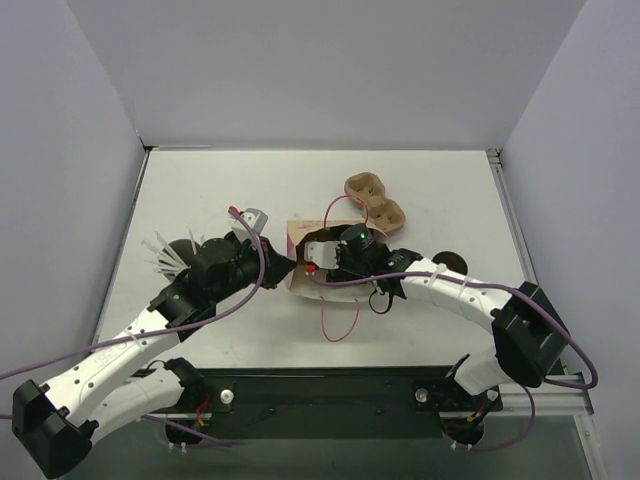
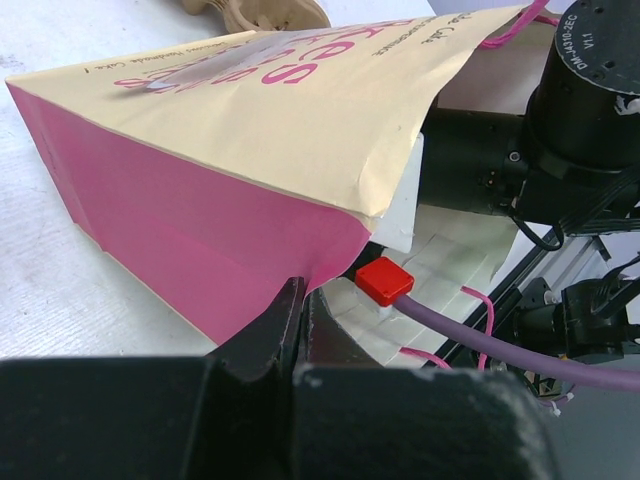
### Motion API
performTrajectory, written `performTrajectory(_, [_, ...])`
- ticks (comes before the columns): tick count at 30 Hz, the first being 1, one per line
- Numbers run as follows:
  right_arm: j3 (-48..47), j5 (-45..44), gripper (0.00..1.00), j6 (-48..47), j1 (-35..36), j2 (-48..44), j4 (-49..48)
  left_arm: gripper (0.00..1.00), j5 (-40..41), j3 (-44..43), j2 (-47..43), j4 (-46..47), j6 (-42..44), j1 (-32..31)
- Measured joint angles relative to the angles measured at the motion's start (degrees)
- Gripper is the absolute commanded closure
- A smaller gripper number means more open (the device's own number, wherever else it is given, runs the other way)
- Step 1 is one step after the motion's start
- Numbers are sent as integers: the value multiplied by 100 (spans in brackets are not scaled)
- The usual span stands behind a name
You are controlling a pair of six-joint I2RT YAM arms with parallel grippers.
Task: Pack the takeout coffee
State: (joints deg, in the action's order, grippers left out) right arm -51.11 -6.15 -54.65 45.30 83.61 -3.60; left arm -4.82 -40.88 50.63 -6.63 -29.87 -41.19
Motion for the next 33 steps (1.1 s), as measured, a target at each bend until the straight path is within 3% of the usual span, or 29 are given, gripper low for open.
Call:
performTrajectory(12, [-431,348,16,256,0,-179,903,100,50,-369,131,-354,7,-2])
performTrajectory(33, [-767,824,20,691,-39,-385,1665,100,111,-955,466,-909,55,0])
